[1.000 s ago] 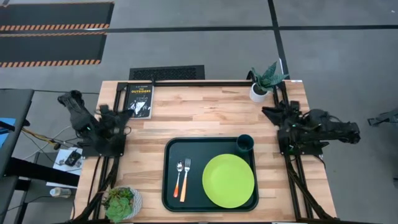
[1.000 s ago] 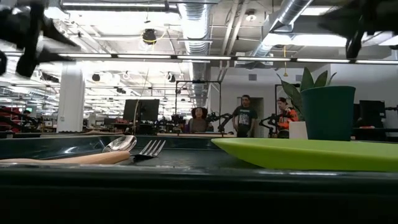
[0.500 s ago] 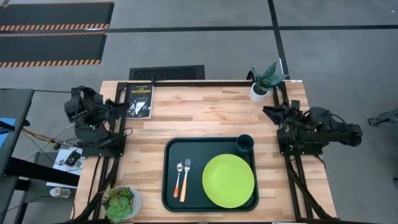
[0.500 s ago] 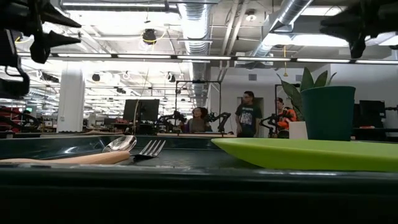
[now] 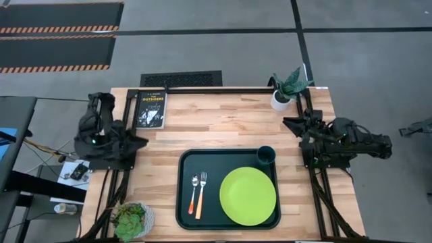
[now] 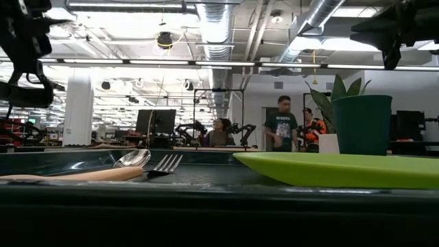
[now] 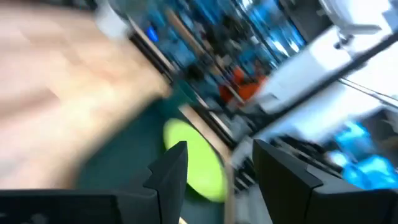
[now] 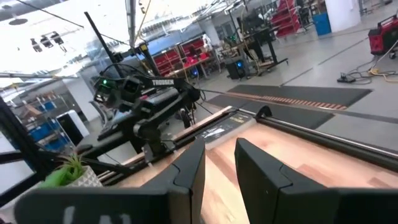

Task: Pick and place plate/cup/fork/spoon on tray
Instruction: Return to Home Position

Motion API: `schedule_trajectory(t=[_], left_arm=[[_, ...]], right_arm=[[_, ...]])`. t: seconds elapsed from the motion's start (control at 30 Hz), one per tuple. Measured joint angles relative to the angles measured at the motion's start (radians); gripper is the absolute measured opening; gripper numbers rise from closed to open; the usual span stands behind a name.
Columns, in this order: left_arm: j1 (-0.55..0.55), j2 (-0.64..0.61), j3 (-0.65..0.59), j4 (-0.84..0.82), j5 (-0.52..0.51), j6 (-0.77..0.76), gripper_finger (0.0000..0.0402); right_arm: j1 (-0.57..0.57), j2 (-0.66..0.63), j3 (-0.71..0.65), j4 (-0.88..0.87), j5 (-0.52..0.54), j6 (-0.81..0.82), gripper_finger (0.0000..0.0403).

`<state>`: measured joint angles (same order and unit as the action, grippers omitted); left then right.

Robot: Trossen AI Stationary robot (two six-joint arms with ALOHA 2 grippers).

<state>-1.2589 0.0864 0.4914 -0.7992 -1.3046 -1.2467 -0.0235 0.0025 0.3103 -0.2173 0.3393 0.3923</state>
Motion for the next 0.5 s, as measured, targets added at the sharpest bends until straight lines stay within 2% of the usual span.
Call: schedule_trajectory(t=[0.13, 0.23, 0.3, 0.37, 0.43, 0.5], left_arm=[[0.000, 0.000, 0.011, 0.095, 0.153, 0.004, 0.0169], [0.000, 0.000, 0.011, 0.071, 0.271, 0.020, 0.0169], [0.001, 0.002, 0.010, 0.035, 0.266, 0.045, 0.0169], [0.004, 0.005, 0.010, 0.030, 0.189, 0.052, 0.0169], [0.004, -0.002, 0.010, 0.054, 0.147, 0.170, 0.0169], [0.002, -0.004, 0.010, 0.143, 0.164, 0.347, 0.0169]], right_arm=[[0.000, 0.000, 0.000, 0.027, 0.000, -0.005, 0.0114], [0.000, 0.000, 0.000, 0.026, 0.018, -0.041, 0.0114], [-0.001, 0.000, 0.000, 0.025, 0.060, -0.041, 0.0114], [-0.001, 0.000, 0.000, 0.024, 0.076, 0.018, 0.0114], [-0.001, 0.000, 0.000, 0.017, 0.077, 0.096, 0.0114], [-0.001, 0.000, 0.000, 0.028, 0.078, 0.148, 0.0114]])
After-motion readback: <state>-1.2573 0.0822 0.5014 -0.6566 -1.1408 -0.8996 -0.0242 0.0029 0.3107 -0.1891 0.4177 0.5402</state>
